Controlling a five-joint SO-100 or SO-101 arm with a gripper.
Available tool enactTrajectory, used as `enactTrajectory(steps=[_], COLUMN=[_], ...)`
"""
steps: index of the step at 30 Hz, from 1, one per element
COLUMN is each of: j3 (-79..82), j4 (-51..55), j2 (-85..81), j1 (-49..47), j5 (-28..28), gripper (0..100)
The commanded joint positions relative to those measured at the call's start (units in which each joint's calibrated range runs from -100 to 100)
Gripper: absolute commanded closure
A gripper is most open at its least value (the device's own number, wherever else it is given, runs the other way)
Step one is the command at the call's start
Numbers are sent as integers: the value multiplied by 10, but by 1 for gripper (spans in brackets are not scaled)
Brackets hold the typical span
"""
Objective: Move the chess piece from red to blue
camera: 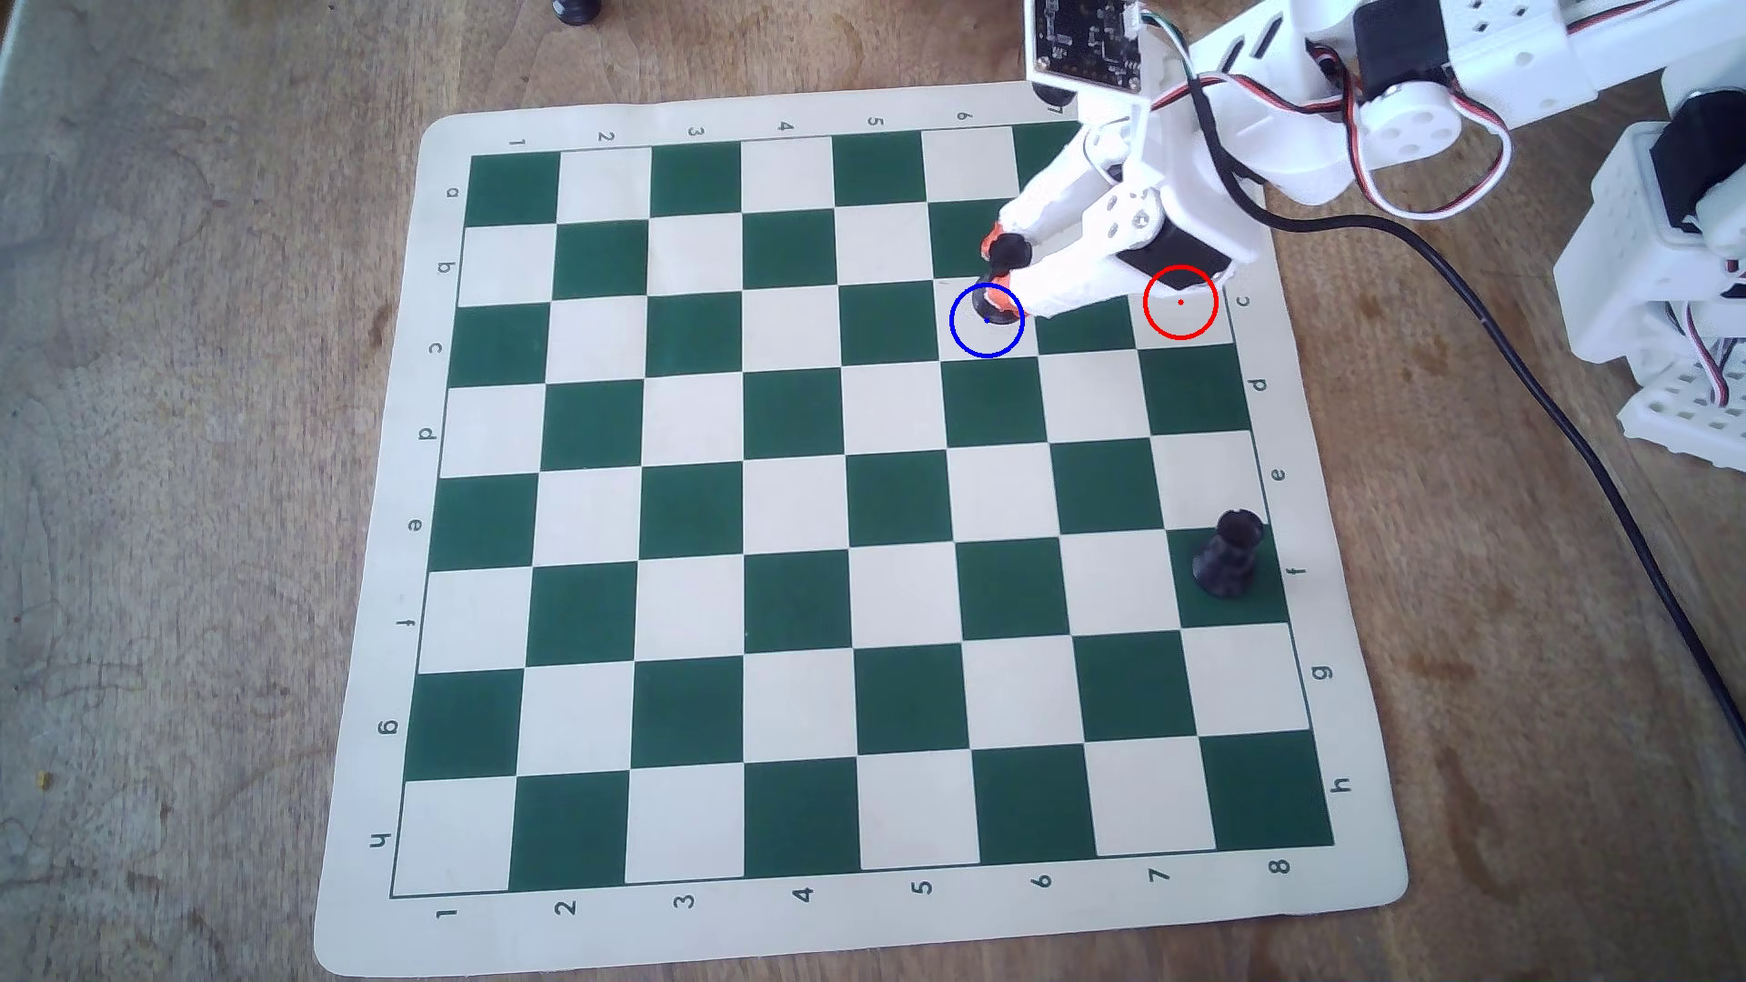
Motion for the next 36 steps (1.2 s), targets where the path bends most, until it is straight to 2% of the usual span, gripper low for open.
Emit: enactTrajectory(steps=[1,10,36], j3=[-46,-40,-43], j4=[-25,-59,-74], j2=[7,35,65], j1=[-5,-8,9], j5=[4,4,21], gripper=[100,100,100])
